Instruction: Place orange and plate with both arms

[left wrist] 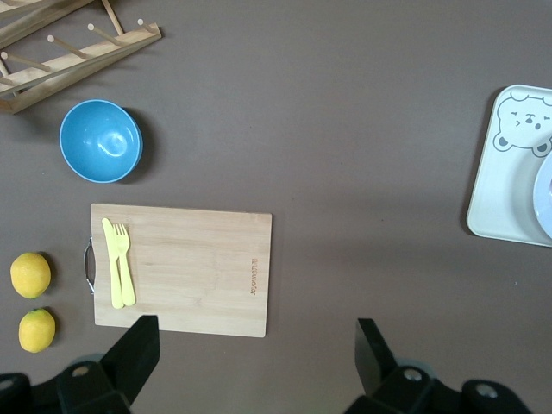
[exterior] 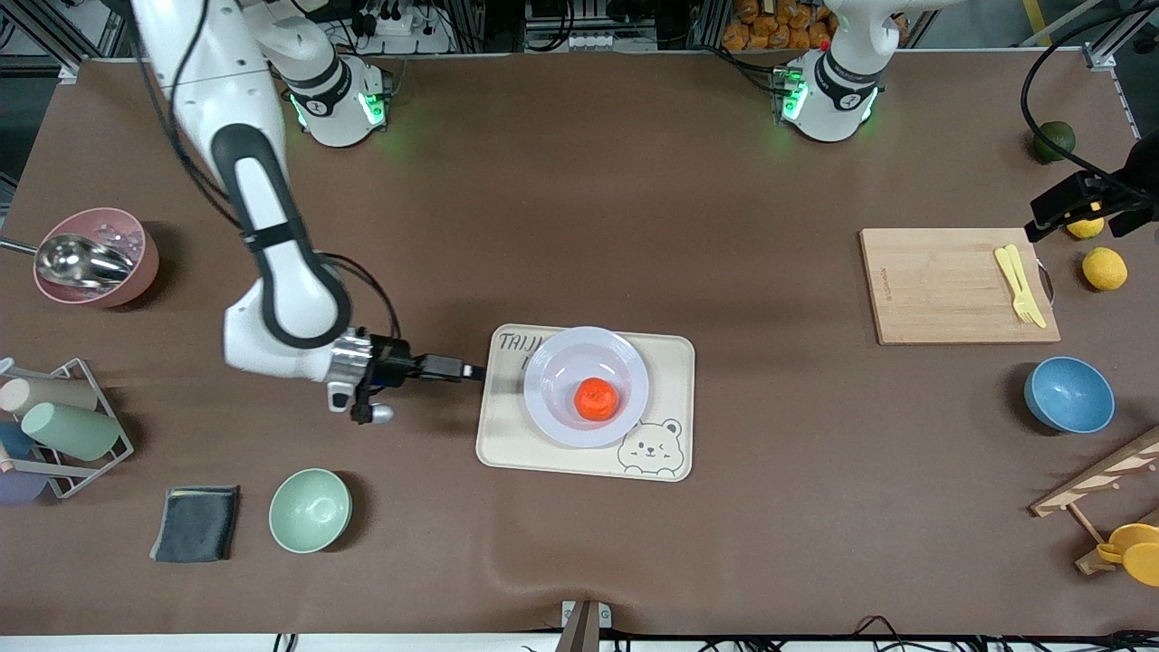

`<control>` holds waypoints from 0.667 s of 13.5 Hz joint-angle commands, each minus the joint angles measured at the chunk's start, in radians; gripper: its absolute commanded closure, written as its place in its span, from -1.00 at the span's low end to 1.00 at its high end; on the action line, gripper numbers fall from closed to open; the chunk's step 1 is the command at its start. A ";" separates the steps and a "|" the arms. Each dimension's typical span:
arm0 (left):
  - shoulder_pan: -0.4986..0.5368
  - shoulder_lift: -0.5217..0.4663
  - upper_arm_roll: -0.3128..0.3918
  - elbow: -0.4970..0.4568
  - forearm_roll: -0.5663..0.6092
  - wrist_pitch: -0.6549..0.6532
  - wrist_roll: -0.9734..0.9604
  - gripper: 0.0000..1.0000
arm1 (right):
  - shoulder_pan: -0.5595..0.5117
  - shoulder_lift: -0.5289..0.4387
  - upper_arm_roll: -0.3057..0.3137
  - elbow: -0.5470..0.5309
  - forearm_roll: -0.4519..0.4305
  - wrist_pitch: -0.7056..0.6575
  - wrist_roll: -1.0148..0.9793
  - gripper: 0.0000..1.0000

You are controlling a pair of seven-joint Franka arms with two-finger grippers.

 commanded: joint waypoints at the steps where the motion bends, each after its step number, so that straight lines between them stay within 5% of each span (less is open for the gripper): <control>1: 0.006 -0.001 0.001 0.011 -0.009 -0.002 0.016 -1.00 | -0.116 -0.010 0.019 0.085 -0.160 -0.144 0.096 -1.00; 5: 0.006 -0.001 0.001 0.011 -0.008 -0.002 0.016 -1.00 | -0.186 -0.010 0.019 0.194 -0.350 -0.264 0.208 -1.00; 9: 0.000 0.001 0.000 0.011 -0.006 -0.002 0.006 -1.00 | -0.280 -0.008 0.019 0.268 -0.443 -0.387 0.208 -1.00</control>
